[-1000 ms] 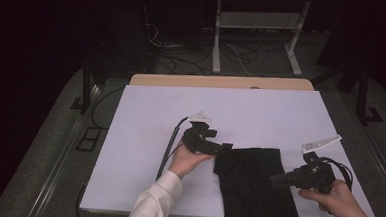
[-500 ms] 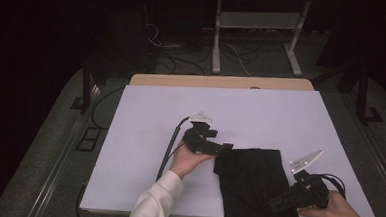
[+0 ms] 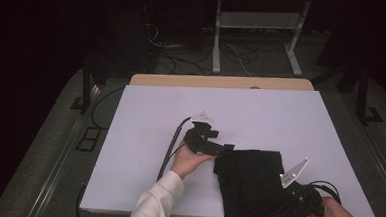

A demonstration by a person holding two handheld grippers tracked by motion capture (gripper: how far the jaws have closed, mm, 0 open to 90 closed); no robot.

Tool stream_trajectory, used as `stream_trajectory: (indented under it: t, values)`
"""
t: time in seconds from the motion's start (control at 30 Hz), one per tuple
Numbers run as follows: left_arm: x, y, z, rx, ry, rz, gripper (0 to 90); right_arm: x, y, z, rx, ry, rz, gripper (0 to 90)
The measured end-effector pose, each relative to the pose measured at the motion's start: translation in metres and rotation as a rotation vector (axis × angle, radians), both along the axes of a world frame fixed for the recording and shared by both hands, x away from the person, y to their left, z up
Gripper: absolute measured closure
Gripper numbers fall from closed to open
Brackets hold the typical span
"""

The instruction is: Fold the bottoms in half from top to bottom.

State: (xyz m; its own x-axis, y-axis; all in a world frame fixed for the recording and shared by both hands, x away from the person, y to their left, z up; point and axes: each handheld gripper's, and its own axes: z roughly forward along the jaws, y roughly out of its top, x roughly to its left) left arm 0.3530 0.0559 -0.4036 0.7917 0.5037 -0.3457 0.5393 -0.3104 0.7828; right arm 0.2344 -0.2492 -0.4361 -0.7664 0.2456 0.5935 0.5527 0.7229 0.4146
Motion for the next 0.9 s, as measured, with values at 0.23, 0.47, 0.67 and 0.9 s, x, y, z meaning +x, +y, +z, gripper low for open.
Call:
stream_trajectory:
  t: [0.23, 0.47, 0.67, 0.9]
  values:
    - [0.000, -0.001, -0.001, 0.009, 0.005, -0.010, 13.3, -0.002, -0.006, 0.000, -0.028, 0.007, 0.027, 80.1]
    - [0.000, -0.003, -0.004, 0.035, 0.018, -0.027, 10.6, -0.002, -0.013, 0.005, -0.029, -0.043, -0.041, 56.6]
    - [-0.002, -0.007, -0.006, 0.076, 0.021, -0.046, 2.1, 0.002, -0.019, 0.014, 0.020, -0.099, -0.131, 34.5]
    - [-0.002, -0.004, -0.004, 0.080, 0.012, -0.046, 0.0, 0.011, -0.025, 0.027, 0.024, -0.172, -0.224, 12.6]
